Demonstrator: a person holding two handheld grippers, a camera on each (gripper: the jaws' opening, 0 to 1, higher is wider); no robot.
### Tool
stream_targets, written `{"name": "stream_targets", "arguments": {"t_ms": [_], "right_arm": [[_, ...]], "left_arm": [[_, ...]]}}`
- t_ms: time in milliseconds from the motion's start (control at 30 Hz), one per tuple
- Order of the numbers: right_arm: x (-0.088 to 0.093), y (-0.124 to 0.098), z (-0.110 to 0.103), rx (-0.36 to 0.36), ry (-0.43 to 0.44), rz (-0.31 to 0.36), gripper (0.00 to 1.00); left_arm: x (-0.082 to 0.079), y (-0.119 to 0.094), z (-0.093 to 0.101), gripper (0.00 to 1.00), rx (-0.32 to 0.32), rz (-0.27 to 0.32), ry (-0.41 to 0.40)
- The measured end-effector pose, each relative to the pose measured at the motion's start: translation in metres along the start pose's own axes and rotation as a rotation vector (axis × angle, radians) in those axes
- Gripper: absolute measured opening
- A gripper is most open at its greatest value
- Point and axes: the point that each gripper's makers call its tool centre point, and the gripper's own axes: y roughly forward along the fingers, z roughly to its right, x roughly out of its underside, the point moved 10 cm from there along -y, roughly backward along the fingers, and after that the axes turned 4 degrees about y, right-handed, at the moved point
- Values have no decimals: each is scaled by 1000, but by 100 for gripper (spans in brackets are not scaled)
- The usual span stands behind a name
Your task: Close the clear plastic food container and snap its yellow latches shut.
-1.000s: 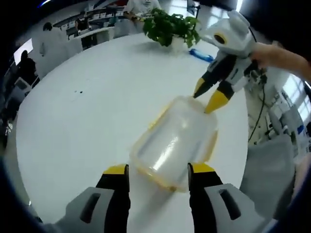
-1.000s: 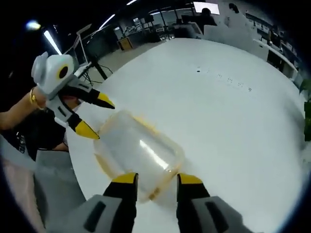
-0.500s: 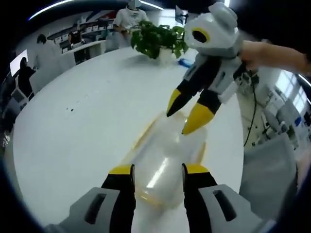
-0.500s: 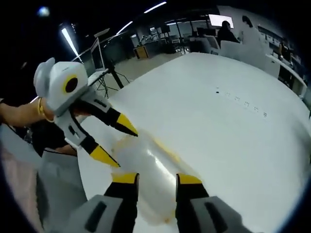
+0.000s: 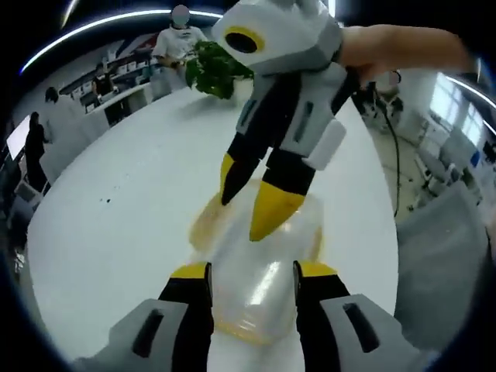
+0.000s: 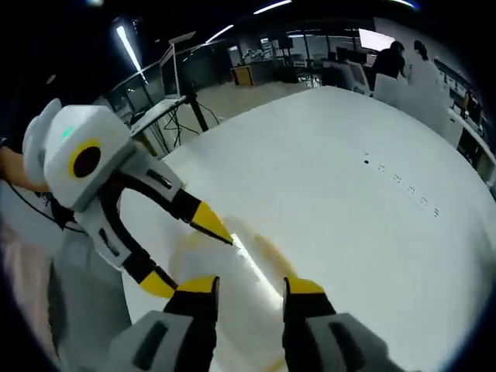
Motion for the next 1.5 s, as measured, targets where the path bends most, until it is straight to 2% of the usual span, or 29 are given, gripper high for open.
{"name": "stream_targets", "arguments": {"t_ms": [33, 100, 200, 300, 433, 533, 600, 633, 700, 767, 967, 1033, 1200, 1500], "right_arm": [[-1, 0, 1, -3, -20, -3, 32], [-3, 1, 1, -14, -91, -33, 36], [-5, 5, 2, -34, -145, -86, 41], [-8, 11, 2, -56, -172, -112, 42], [-12, 16, 7, -72, -197, -147, 42], [-13, 22, 11, -95, -199, -173, 43], [-13, 26, 12, -105, -230, -221, 43], [-13, 27, 13, -109, -236, -230, 42], [-14, 31, 14, -141, -248, -273, 41], [-19, 35, 13, -157, -235, -259, 41], [-28, 42, 13, -184, -260, -349, 40], [-30, 43, 12, -200, -303, -361, 39], [-33, 46, 12, -226, -310, -419, 38], [-37, 51, 14, -236, -285, -471, 36]], "left_arm": [[0, 0, 2, 43, 10, 1, 17], [-2, 2, 8, 45, 53, 43, 87], [2, 3, 13, 47, 50, 21, 138], [4, 6, 17, 50, 47, 7, 191], [4, 10, 19, 53, 21, 28, 300], [8, 13, 23, 54, 31, 21, 293], [10, 16, 23, 53, 34, 6, 291], [12, 16, 24, 52, 25, -7, 278], [10, 16, 23, 49, 0, 7, 300], [9, 16, 21, 47, -16, 8, 295], [9, 16, 20, 44, -5, 17, 287], [9, 16, 20, 44, -2, 17, 278], [10, 16, 19, 44, 3, 15, 260], [10, 17, 18, 44, -3, 10, 232]]}}
